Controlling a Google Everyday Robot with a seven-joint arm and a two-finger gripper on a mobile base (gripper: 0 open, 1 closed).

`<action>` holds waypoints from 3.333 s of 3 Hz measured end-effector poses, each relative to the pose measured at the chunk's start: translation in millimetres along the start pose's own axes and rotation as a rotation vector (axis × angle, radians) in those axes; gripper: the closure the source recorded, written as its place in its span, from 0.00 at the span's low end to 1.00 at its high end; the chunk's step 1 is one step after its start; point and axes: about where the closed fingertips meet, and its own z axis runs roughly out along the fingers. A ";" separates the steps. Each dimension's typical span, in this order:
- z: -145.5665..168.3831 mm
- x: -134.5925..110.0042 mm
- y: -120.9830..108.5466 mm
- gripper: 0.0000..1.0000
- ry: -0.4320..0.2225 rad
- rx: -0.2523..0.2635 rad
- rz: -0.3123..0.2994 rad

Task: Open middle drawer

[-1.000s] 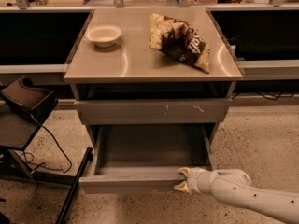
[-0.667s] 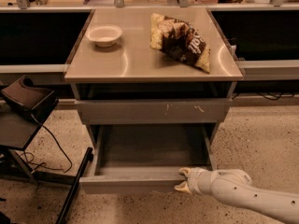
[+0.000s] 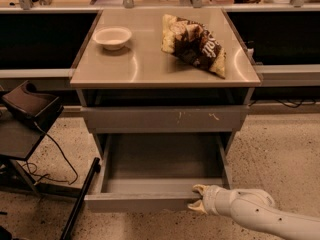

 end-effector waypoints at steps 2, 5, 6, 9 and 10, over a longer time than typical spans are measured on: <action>-5.7 5.6 12.9 1.00 -0.011 0.006 0.009; -11.7 -3.7 20.5 1.00 -0.030 0.005 -0.008; -15.8 5.9 37.3 1.00 -0.037 0.009 0.003; -25.4 -0.9 44.8 1.00 -0.050 0.009 -0.011; -27.1 1.7 53.7 1.00 -0.055 0.009 -0.019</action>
Offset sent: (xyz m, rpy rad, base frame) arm -0.3898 -0.1313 -0.1660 0.2941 -0.1002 -0.1459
